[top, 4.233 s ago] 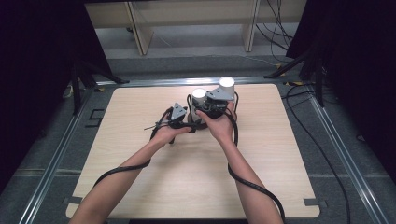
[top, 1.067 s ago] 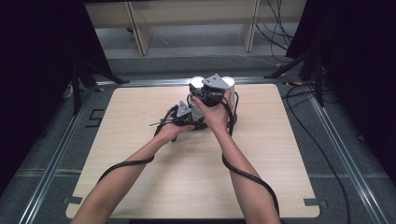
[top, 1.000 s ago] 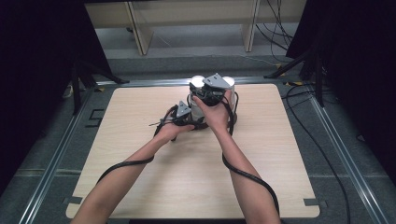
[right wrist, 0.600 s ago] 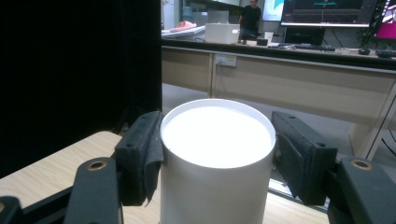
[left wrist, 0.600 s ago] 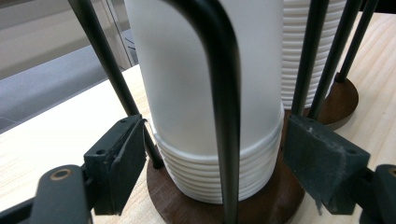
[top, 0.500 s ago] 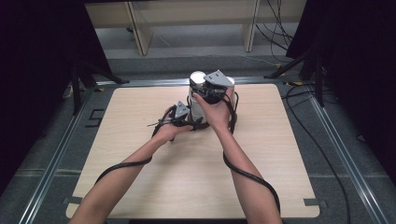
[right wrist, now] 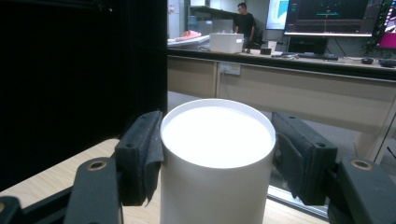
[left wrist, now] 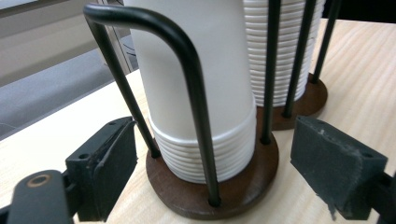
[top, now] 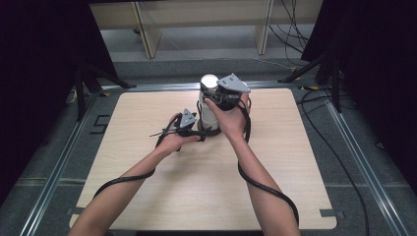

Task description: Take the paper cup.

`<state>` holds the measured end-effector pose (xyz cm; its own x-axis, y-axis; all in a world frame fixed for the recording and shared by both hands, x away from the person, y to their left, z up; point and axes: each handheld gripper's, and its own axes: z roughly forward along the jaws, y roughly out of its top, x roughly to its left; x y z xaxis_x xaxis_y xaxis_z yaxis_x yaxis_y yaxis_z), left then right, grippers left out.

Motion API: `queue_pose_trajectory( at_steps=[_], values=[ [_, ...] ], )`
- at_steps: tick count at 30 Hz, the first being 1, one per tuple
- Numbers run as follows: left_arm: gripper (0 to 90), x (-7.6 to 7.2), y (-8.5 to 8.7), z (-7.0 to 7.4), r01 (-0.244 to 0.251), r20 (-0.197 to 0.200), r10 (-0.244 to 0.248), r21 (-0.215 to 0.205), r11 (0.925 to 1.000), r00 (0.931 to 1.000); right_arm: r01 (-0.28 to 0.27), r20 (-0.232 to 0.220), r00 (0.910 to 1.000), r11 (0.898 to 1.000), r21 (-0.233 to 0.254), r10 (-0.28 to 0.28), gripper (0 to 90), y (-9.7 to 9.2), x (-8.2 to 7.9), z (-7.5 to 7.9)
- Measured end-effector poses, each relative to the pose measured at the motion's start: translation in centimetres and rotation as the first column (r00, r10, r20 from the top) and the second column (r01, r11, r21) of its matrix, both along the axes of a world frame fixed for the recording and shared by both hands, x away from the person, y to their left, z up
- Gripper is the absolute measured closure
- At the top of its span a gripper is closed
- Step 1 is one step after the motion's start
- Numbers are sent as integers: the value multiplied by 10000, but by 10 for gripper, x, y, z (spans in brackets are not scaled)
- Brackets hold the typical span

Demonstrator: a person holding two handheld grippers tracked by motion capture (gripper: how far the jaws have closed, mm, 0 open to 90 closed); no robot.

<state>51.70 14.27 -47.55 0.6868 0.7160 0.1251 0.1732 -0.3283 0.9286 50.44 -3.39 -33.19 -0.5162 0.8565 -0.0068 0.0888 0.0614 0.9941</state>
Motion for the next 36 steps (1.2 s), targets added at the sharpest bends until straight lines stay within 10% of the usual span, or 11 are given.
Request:
queue_pose_trajectory(
  at_steps=[36],
  values=[
    [62,-53,30,7,261,529,-252,-156,9995,9983,-665,-235,9975,9971,359,673,367,-17,-36,-16]
  ],
)
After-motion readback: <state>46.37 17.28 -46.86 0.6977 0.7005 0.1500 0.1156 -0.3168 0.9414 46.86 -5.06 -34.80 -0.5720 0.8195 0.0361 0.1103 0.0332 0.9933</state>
